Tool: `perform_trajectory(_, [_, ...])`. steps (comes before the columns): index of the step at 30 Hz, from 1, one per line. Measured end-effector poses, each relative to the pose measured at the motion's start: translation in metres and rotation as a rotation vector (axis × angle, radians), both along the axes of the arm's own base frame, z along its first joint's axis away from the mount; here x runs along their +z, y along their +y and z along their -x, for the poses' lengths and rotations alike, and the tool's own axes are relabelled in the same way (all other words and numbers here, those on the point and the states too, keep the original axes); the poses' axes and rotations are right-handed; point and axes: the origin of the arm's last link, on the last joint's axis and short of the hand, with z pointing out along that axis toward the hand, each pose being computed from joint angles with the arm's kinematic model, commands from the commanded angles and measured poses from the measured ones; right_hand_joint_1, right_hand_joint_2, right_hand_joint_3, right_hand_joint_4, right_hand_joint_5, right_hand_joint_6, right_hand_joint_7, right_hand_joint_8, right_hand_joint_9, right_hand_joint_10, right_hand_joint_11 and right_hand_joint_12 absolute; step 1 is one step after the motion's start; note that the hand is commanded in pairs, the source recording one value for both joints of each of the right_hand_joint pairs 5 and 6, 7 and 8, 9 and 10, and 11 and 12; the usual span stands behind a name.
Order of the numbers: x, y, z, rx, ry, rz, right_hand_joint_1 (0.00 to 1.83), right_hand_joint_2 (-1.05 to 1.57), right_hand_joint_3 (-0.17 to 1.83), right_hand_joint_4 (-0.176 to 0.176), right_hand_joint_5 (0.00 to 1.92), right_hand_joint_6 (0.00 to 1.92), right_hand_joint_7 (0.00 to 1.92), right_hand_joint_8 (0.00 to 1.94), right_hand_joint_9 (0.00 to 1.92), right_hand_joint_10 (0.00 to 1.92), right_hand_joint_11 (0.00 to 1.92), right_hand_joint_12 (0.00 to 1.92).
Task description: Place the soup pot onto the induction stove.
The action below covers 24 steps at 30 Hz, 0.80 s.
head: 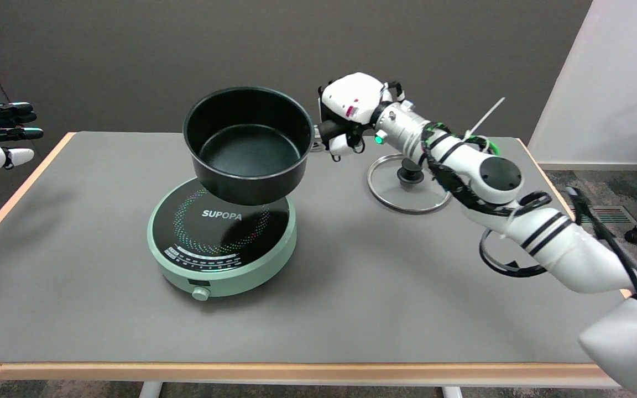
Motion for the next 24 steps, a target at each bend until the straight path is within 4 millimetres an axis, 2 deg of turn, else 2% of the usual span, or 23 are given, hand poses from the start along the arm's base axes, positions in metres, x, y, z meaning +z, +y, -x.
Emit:
perform_trajectory(12, [-0.015, -0.026, 0.024, -0.046, -0.014, 0.084, 0.92, 1.32, 0.73, -0.087, 1.68, 1.68, 1.68, 1.68, 1.68, 1.68, 1.68, 1.68])
perform_trajectory(24, [-0.037, -0.033, 0.027, -0.04, -0.024, 0.121, 0.94, 1.3, 0.73, -0.089, 1.65, 1.65, 1.65, 1.65, 1.65, 1.65, 1.65, 1.65])
